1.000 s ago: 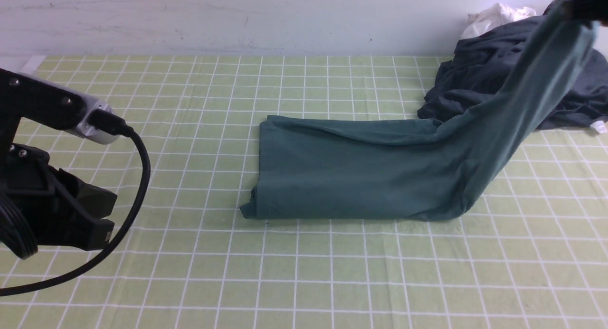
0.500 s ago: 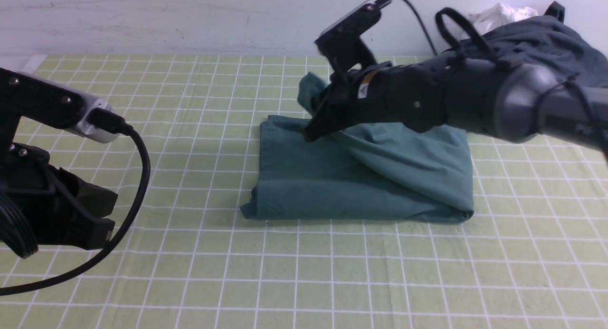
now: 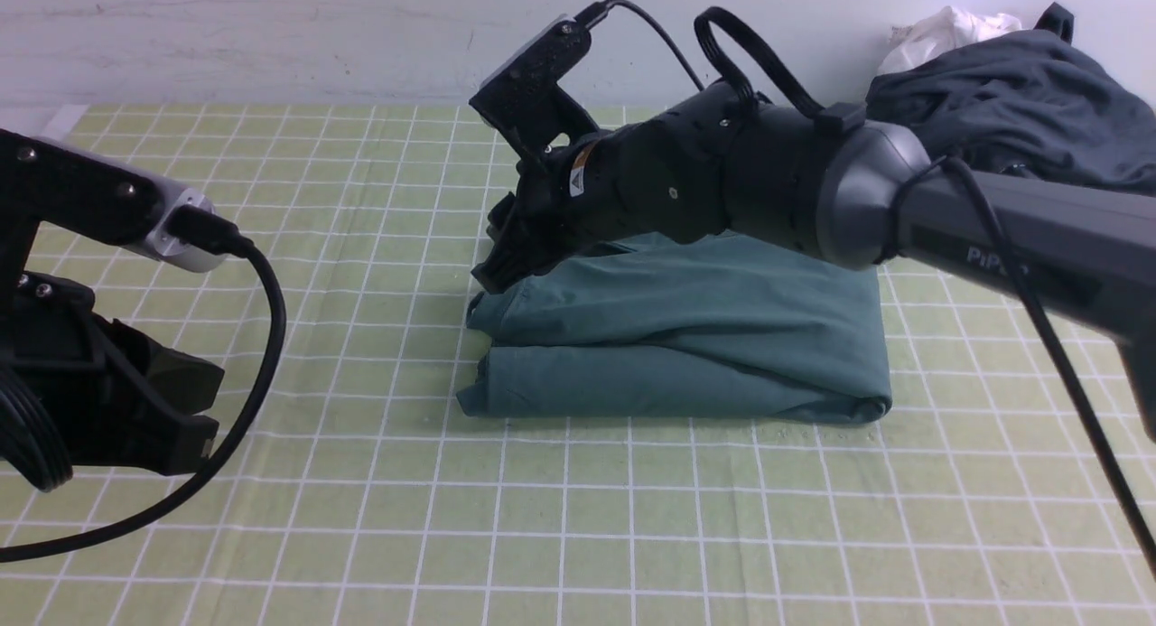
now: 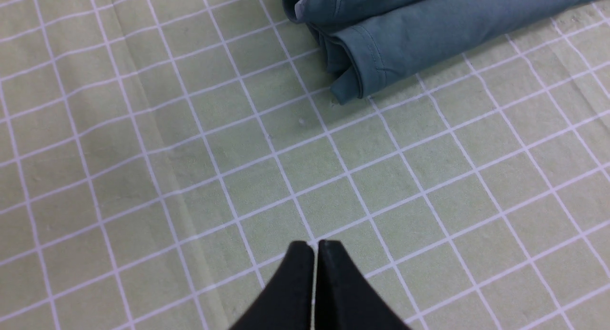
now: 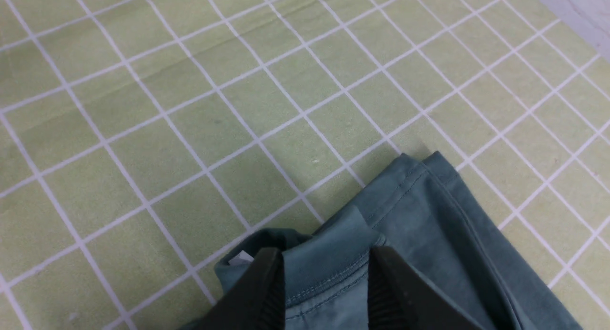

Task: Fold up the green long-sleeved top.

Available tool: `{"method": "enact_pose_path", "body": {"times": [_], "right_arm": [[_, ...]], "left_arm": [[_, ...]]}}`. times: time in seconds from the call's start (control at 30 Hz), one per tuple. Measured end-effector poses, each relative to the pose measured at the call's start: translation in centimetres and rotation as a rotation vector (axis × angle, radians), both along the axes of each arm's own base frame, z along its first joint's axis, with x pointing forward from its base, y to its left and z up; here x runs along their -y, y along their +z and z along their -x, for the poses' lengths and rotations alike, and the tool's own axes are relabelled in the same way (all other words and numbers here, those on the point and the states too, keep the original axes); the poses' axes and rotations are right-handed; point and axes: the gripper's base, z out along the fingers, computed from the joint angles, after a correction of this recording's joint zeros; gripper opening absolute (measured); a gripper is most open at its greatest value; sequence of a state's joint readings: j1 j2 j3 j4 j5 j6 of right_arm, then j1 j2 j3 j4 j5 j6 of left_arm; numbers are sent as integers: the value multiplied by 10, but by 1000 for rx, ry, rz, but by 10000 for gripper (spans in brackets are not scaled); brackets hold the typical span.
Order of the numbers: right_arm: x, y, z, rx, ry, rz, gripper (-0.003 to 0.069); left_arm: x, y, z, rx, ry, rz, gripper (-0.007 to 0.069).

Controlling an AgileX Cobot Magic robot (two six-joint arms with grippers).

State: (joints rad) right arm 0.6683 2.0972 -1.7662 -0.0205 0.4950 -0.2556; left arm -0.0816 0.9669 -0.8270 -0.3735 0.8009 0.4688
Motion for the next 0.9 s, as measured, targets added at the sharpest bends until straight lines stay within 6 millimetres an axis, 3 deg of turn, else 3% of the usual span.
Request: {"method": "enact_pose_path", "body": {"times": [0.07,0.17,0.33,0.47,0.5,0.57,0.7,0.73,0.77,0.8,0.83,0.9], "right_arm": [[0,-1,-1,-7,-11,-11,225],[-1,-19,-6,-59,-51,-29,171],[-5,-70,-8,-257,-130,-25,69],[-6,-70,-1,-383,-159,-45,25],[-6,-62,0,-394,-153,-46,18],[-3,-28,8,-401,-102,-10,3],[15,70,28,-253,3,40,-6],[18,81,31,-231,12,46,-6],[33,125,45,-148,21,53,-6],[35,130,47,-136,22,54,-6],[50,166,62,-62,15,54,-6],[75,206,84,37,-13,48,-6]], "left_arm": [[0,0,0,0,0,3,-3],[1,0,0,-1,1,12,-3],[1,1,1,3,1,20,-3],[0,10,11,58,-18,6,-3],[0,14,15,87,-29,-3,-3],[-2,26,34,193,-62,-36,-3],[-6,30,65,379,-79,-88,-3],[-7,29,68,395,-75,-92,-3],[-9,22,76,454,-57,-101,-3],[-9,19,77,459,-54,-102,-3],[-12,10,81,504,-29,-106,-3],[-15,0,83,575,18,-107,-3]]}}
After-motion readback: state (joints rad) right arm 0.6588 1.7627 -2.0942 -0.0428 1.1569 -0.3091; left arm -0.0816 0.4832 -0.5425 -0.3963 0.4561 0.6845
